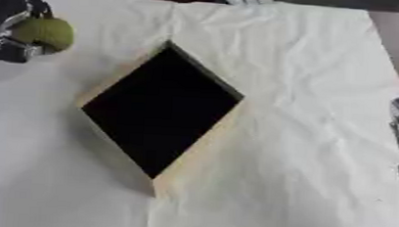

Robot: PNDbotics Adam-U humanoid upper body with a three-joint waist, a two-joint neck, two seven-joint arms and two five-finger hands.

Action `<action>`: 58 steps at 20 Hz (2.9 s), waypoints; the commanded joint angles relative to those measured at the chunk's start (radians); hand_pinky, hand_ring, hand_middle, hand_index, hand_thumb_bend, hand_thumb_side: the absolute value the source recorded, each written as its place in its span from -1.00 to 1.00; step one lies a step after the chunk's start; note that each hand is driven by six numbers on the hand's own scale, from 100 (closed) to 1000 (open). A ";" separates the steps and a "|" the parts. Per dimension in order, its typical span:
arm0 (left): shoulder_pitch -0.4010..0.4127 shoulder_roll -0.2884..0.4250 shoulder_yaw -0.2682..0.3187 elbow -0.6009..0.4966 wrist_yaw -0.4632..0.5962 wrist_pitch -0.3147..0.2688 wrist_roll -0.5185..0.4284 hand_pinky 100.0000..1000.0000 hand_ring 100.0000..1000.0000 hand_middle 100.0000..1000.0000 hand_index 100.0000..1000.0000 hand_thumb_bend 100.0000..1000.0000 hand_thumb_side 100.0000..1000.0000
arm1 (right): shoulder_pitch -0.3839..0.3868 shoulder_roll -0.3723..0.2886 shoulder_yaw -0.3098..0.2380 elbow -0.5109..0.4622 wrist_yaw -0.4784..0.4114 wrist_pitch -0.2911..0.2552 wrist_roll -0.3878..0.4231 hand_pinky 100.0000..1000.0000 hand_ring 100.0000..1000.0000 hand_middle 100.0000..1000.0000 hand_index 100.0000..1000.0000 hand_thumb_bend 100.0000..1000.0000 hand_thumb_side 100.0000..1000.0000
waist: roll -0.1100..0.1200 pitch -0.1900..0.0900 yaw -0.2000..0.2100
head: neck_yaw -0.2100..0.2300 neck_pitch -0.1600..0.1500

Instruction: Pick up objects on the table and place them in the box.

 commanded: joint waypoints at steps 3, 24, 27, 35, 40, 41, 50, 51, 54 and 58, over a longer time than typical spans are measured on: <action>-0.034 0.023 -0.031 -0.244 0.059 -0.031 -0.016 -0.10 -0.16 -0.20 0.08 -0.81 -1.00 | -0.016 -0.019 -0.012 -0.021 0.001 -0.002 -0.004 0.65 0.50 0.50 0.75 -0.56 0.37 | 0.001 -0.026 0.001 | -0.011 0.007; -0.048 -0.211 -0.234 -0.280 0.189 -0.131 -0.214 -0.12 -0.16 -0.20 0.05 -0.83 -1.00 | -0.020 -0.014 -0.020 -0.021 0.004 -0.002 -0.016 0.65 0.50 0.50 0.75 -0.55 0.36 | -0.001 -0.024 -0.002 | 0.002 0.009; -0.046 -0.229 -0.248 -0.232 0.174 -0.132 -0.228 -0.12 -0.15 -0.19 0.07 -0.84 -1.00 | -0.020 -0.013 -0.020 -0.021 0.003 -0.003 -0.016 0.65 0.50 0.50 0.75 -0.55 0.36 | -0.002 -0.025 -0.003 | 0.004 0.008; -0.044 -0.245 -0.263 -0.159 0.169 -0.134 -0.261 0.02 -0.06 -0.10 0.27 -0.67 -1.00 | -0.019 -0.011 -0.020 -0.021 0.002 -0.003 -0.016 0.65 0.50 0.49 0.74 -0.55 0.36 | 0.000 -0.026 -0.005 | 0.002 0.006; -0.038 -0.243 -0.261 -0.157 0.190 -0.144 -0.306 0.51 0.49 0.50 0.78 -0.16 -0.18 | -0.017 -0.012 -0.021 -0.021 0.003 -0.002 -0.018 0.65 0.50 0.49 0.74 -0.55 0.37 | -0.001 -0.027 -0.005 | 0.000 0.005; -0.037 -0.242 -0.258 -0.160 0.192 -0.145 -0.310 0.58 0.57 0.59 0.82 -0.11 -0.11 | -0.017 -0.012 -0.021 -0.021 0.003 -0.002 -0.018 0.65 0.50 0.49 0.74 -0.55 0.37 | -0.001 -0.027 -0.004 | 0.000 0.006; -0.025 -0.208 -0.162 -0.259 0.179 -0.087 -0.213 0.59 0.60 0.57 0.82 -0.16 0.22 | -0.015 -0.013 -0.025 -0.021 0.004 -0.001 -0.021 0.65 0.50 0.49 0.74 -0.55 0.37 | -0.003 -0.030 0.002 | -0.006 0.005; -0.021 -0.197 -0.137 -0.282 0.182 -0.066 -0.184 0.56 0.57 0.53 0.80 -0.25 0.24 | -0.015 -0.014 -0.026 -0.021 0.004 -0.001 -0.022 0.65 0.50 0.49 0.74 -0.55 0.37 | -0.004 -0.031 0.003 | -0.007 0.006; 0.000 -0.155 -0.066 -0.351 0.215 0.022 -0.081 0.49 0.48 0.43 0.74 -0.38 0.19 | -0.012 -0.017 -0.030 -0.021 0.006 -0.001 -0.027 0.65 0.50 0.49 0.74 -0.55 0.36 | -0.005 -0.032 0.006 | -0.014 0.006; 0.055 -0.076 0.037 -0.449 0.328 0.161 0.103 0.45 0.42 0.37 0.70 -0.34 0.27 | -0.009 -0.022 -0.038 -0.021 0.011 -0.002 -0.036 0.64 0.50 0.49 0.74 -0.55 0.36 | -0.006 -0.031 0.015 | -0.027 0.006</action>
